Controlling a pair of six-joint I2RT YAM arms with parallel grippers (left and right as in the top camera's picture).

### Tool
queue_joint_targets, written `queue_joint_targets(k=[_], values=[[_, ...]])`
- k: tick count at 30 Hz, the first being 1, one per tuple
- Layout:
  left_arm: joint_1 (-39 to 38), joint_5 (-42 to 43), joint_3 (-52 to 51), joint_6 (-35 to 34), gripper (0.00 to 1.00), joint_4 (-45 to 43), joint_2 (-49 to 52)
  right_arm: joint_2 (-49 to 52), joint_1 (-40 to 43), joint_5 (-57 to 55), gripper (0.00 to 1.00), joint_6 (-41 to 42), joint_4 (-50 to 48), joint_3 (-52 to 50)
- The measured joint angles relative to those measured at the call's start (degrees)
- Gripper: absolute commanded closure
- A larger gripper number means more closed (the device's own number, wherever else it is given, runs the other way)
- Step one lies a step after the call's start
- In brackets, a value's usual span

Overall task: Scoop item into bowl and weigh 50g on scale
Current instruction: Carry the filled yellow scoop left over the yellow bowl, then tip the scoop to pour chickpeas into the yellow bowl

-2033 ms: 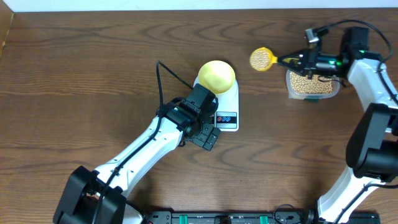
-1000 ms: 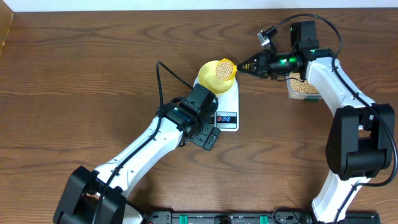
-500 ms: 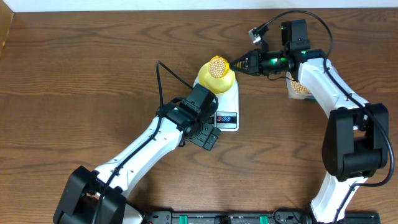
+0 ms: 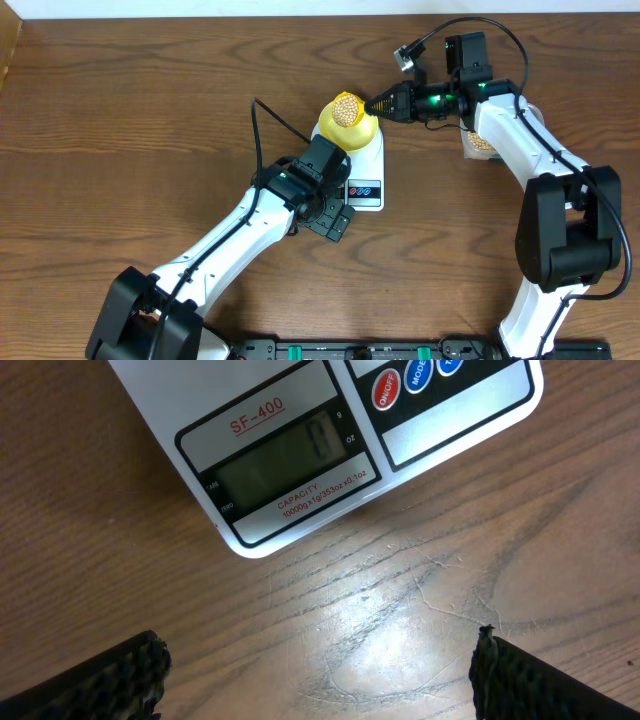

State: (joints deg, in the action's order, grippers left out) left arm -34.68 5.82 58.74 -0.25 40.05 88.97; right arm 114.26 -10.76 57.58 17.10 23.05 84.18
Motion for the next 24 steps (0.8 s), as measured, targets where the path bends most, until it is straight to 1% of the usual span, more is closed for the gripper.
queue_joint_targets(k=[6,13,24], values=[[0.0,0.0,0.0,0.0,0.02,0.0,0.0,-0.4,0.0,-0.2,0.99,-1.6,0.0,0.0],[0.0,0.0,0.0,0.0,0.02,0.0,0.0,-4.8,0.0,-2.7,0.99,-3.2,0.0,0.0],[0.0,0.0,0.0,0.0,0.02,0.0,0.0,-6.1,-0.2,-5.9,0.99,-10.2,0.0,0.0]])
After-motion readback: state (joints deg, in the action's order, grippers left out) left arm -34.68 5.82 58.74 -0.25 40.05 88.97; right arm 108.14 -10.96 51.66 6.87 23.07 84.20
